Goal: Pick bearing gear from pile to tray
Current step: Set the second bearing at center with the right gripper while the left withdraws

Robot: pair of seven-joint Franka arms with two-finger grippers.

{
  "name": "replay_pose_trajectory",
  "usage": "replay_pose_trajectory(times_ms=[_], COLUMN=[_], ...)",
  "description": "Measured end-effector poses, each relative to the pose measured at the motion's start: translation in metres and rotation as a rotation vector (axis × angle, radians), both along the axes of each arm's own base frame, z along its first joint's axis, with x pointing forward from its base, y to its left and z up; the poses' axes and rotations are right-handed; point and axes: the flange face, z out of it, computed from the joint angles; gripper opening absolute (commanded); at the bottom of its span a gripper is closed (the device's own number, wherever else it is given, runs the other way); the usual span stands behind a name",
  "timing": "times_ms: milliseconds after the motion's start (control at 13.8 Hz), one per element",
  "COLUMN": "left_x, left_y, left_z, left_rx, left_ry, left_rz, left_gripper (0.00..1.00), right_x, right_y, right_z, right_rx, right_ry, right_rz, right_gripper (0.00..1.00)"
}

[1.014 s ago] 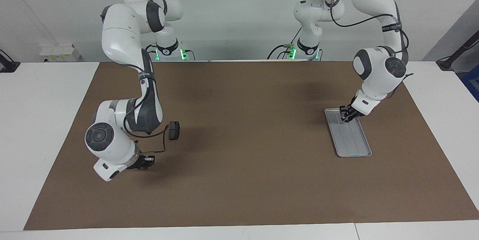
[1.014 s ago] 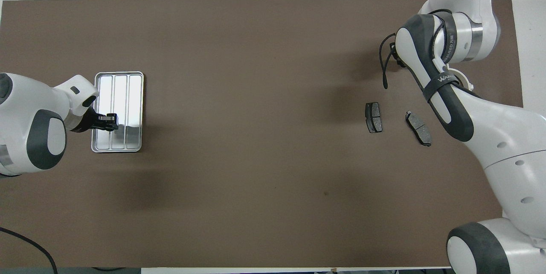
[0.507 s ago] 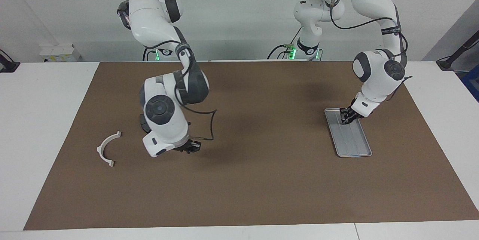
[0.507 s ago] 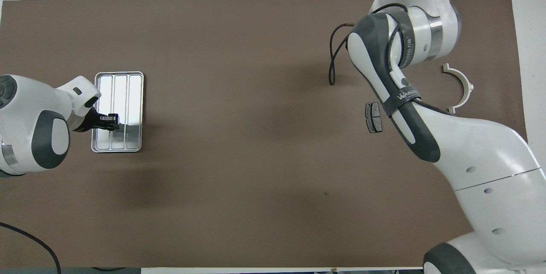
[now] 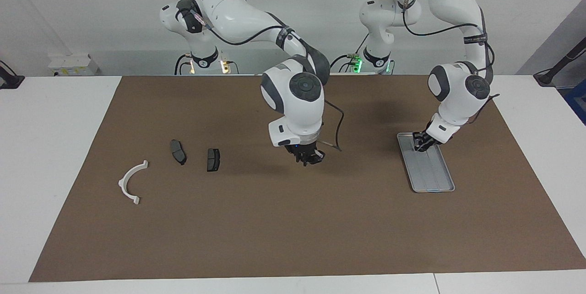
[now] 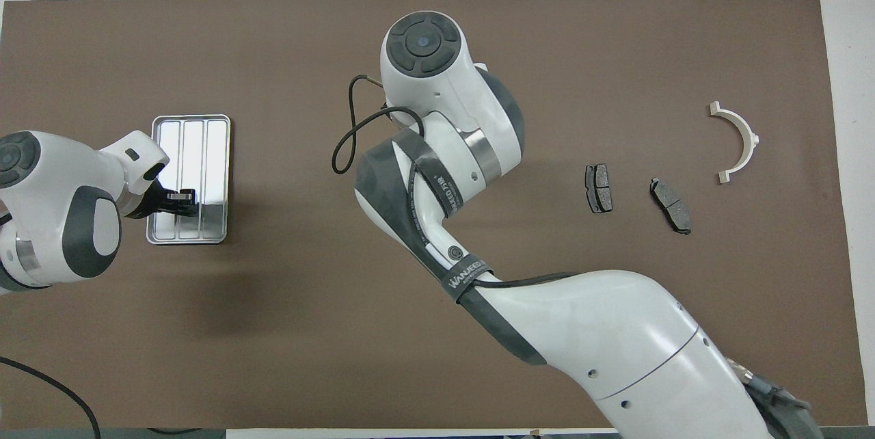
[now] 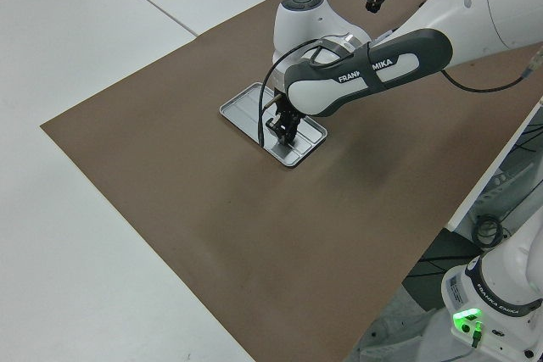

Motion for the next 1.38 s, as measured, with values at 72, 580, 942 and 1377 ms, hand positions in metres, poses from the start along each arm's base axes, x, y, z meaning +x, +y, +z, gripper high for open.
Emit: replay_pose_trajectory(times_ms=[72,580,942,1377], left_x=[0.000,0.000,0.000,0.001], left_y=[0.000,-0.008,-0.008,-0.008], left_z=[0.000,0.000,0.000,0.005], left_rx=[0.000,0.002,0.002,0.002], left_ry=[0.000,0.001,-0.002,-0.010], left_rz=[0.001,0.033,0.033,0.041], left_gripper=[0.00,0.00,1.00,1.00], right_x=[-0.007,-0.030,-0.031,-0.032], right_y=[0.015,0.067,0.074,0.074], right_z=[-0.006,-0.071,-0.098,-0.102], right_rx=[0.007,0.013,0.015,0.014], right_ry=[-0.009,-0.009,-0.010,-0.009], right_rz=[-0.027,-0.119,-0.117,-0.116], right_gripper=[0.00,0.00,0.00,0.54])
